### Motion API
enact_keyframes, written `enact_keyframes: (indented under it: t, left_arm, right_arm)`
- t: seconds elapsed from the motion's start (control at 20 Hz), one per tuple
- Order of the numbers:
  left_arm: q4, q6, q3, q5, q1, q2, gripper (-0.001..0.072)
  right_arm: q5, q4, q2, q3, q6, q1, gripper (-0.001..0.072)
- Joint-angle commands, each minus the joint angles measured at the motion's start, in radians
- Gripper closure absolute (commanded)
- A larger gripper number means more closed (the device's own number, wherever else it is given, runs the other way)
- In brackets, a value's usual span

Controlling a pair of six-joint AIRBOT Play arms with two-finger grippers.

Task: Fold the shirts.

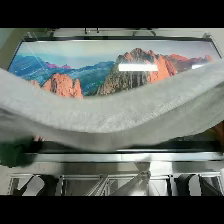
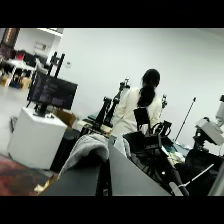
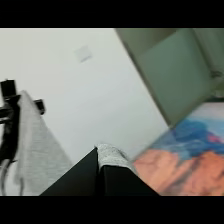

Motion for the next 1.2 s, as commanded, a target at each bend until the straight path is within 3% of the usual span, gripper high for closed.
enact_keyframes:
  t: [0.0,0.1,0.2,0.4,0.55,0.7,0.9,1.15]
  left_arm:
    - [0.417,-0.04,0.0,0.04,-0.144,-0.099,0.0689]
    - [0.647,-0.041,0.0,0.076,-0.278,-0.194,0.0689]
    - [0.804,-0.04,0.0,0.142,-0.397,-0.295,0.0689]
    - [1.02,-0.041,0.021,0.333,-0.565,-0.545,0.0689]
    - [1.086,-0.047,0.127,0.382,-0.62,-0.772,0.0691]
    - [1.088,-0.102,0.271,0.418,-0.626,-0.955,0.0692]
    - [1.089,-0.183,0.438,0.43,-0.611,-1.091,0.0691]
    - [1.089,-0.232,0.58,0.372,-0.618,-1.154,0.0691]
  right_arm:
    - [-0.185,-0.468,0.01,-0.003,0.074,0.012,0.0693]
    - [-0.265,-0.652,-0.043,-0.035,0.086,0.047,0.0694]
    - [-0.355,-0.723,-0.135,-0.113,0.049,0.107,0.0694]
    - [-0.561,-0.708,-0.478,-0.183,-0.105,0.249,0.0693]
    - [-0.65,-0.539,-0.772,-0.158,-0.277,0.29,0.0693]
    - [-0.631,-0.404,-0.997,-0.062,-0.376,0.286,0.0694]
    - [-0.506,-0.403,-1.172,0.141,-0.336,0.28,0.0694]
    - [-0.37,-0.407,-1.256,0.303,-0.254,0.225,0.0694]
